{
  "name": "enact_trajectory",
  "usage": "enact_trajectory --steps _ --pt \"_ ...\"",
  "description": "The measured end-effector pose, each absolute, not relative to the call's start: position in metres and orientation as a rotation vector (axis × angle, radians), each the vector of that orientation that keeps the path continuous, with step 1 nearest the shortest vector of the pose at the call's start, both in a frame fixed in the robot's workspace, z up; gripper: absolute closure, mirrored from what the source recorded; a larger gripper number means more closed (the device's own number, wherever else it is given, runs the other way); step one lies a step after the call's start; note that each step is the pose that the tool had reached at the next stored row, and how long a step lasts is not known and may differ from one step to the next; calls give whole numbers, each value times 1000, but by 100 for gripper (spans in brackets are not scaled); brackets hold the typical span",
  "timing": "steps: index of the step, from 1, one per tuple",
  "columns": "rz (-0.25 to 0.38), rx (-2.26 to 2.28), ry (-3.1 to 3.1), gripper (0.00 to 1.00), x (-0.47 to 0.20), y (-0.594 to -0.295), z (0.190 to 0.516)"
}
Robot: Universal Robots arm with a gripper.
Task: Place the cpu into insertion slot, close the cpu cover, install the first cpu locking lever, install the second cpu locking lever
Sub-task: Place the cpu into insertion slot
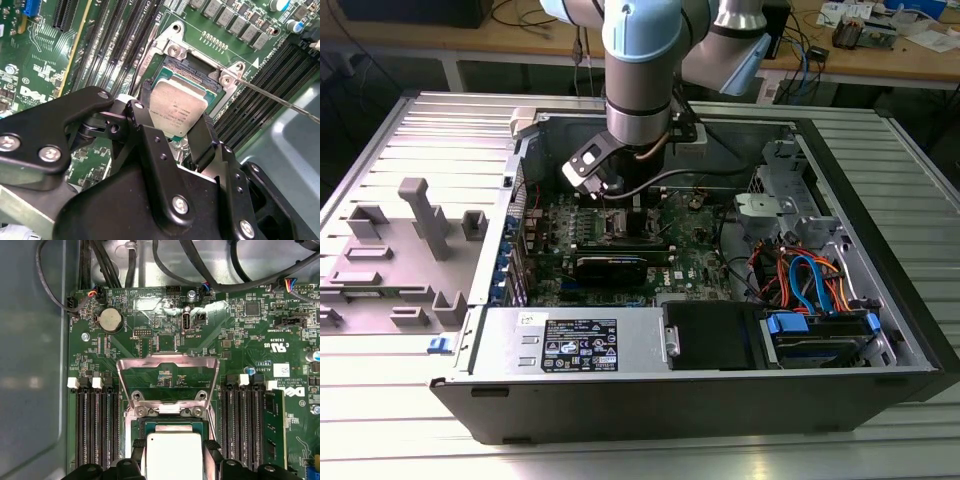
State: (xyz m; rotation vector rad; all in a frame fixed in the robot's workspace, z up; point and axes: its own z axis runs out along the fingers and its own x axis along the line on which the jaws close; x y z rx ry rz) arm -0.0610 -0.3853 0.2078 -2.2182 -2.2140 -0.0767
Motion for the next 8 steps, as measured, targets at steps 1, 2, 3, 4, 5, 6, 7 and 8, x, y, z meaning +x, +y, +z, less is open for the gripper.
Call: enact_trajectory --steps 1,2,3,4,5,6,7,8 --pt "-77 -2215 -2217 46 -61 -385 207" --pt "-76 -2202 -2229 46 -61 -385 207" --pt "-76 -2195 -2236 46 -61 -385 207" --pt "-77 -2192 -2239 46 -62 -385 206" --pt "-77 -2191 -2240 46 -62 -384 206" --pt "-77 -2193 -2238 46 -62 -384 205" --pt "-76 -2195 -2237 46 -62 -384 205" --pt "-77 -2196 -2235 46 -62 -383 204"
